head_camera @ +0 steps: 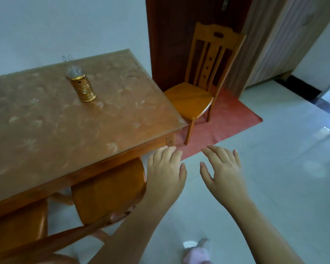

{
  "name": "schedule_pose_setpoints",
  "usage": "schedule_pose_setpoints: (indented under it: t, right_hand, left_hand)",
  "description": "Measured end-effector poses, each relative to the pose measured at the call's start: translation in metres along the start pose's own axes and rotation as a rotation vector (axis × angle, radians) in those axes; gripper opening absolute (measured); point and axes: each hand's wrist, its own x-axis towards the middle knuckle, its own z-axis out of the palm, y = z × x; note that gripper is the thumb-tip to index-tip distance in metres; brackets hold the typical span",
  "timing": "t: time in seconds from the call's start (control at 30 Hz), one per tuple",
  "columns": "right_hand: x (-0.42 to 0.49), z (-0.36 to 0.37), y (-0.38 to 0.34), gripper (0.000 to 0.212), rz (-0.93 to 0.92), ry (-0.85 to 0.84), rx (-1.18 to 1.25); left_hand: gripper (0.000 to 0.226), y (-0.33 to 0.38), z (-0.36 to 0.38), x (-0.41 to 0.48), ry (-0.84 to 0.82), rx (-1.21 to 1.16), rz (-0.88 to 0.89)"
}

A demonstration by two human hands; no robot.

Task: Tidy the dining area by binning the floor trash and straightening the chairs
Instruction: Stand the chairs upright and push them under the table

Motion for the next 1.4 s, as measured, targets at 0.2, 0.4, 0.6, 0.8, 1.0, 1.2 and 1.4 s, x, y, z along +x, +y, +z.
schedule_pose_setpoints:
  t: [0.2,0.4,0.6,0.8,1.0,1.2,1.4]
  right_hand:
    - [0.034,-0.029,0.11,0.04,0.098,0.05,-0.031]
    - [0.066,-0.04,0.188,0.04,0.159,0.091,-0.051]
    - [0.115,-0.028,0.258,0.039,0.219,0.091,-0.066]
    - [0.217,0.002,0.323,0.037,0.194,0.073,-0.086]
    - [0.345,0.021,0.376,0.038,0.131,0.056,-0.105]
    - [0.426,0.035,0.439,0.035,0.112,0.074,-0.089]
    - [0.51,0.04,0.536,0.036,0.084,0.073,-0.063]
  left_hand:
    - [0.029,0.087,0.051,0.08,0.0,-0.052,0.101]
    - [0.027,0.147,0.095,0.137,0.004,-0.084,0.182]
    - [0.033,0.169,0.146,0.209,-0.028,-0.112,0.24]
    - [0.035,0.175,0.198,0.323,0.002,-0.143,0.215]
    - [0.04,0.166,0.238,0.443,0.007,-0.143,0.127]
    - [0.033,0.184,0.281,0.539,0.016,-0.092,0.098]
    - [0.034,0.237,0.34,0.636,0.053,-0.086,0.1]
